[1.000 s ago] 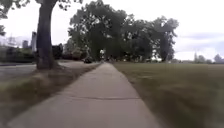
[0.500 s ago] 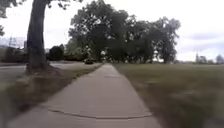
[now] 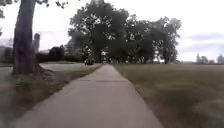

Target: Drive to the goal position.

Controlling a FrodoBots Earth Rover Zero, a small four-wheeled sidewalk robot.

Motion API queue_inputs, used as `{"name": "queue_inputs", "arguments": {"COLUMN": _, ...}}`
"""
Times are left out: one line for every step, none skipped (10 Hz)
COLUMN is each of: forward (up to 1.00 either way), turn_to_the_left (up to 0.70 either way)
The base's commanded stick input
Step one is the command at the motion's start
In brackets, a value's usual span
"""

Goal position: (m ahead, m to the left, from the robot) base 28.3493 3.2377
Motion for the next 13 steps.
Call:
{"name": "queue_inputs", "arguments": {"forward": 1.00, "turn_to_the_left": 0.00}}
{"name": "queue_inputs", "arguments": {"forward": 1.00, "turn_to_the_left": 0.00}}
{"name": "queue_inputs", "arguments": {"forward": 1.00, "turn_to_the_left": 0.00}}
{"name": "queue_inputs", "arguments": {"forward": 1.00, "turn_to_the_left": 0.00}}
{"name": "queue_inputs", "arguments": {"forward": 1.00, "turn_to_the_left": 0.00}}
{"name": "queue_inputs", "arguments": {"forward": 1.00, "turn_to_the_left": 0.00}}
{"name": "queue_inputs", "arguments": {"forward": 1.00, "turn_to_the_left": 0.00}}
{"name": "queue_inputs", "arguments": {"forward": 1.00, "turn_to_the_left": 0.00}}
{"name": "queue_inputs", "arguments": {"forward": 1.00, "turn_to_the_left": 0.00}}
{"name": "queue_inputs", "arguments": {"forward": 1.00, "turn_to_the_left": 0.00}}
{"name": "queue_inputs", "arguments": {"forward": 1.00, "turn_to_the_left": 0.00}}
{"name": "queue_inputs", "arguments": {"forward": 1.00, "turn_to_the_left": 0.00}}
{"name": "queue_inputs", "arguments": {"forward": 1.00, "turn_to_the_left": 0.00}}
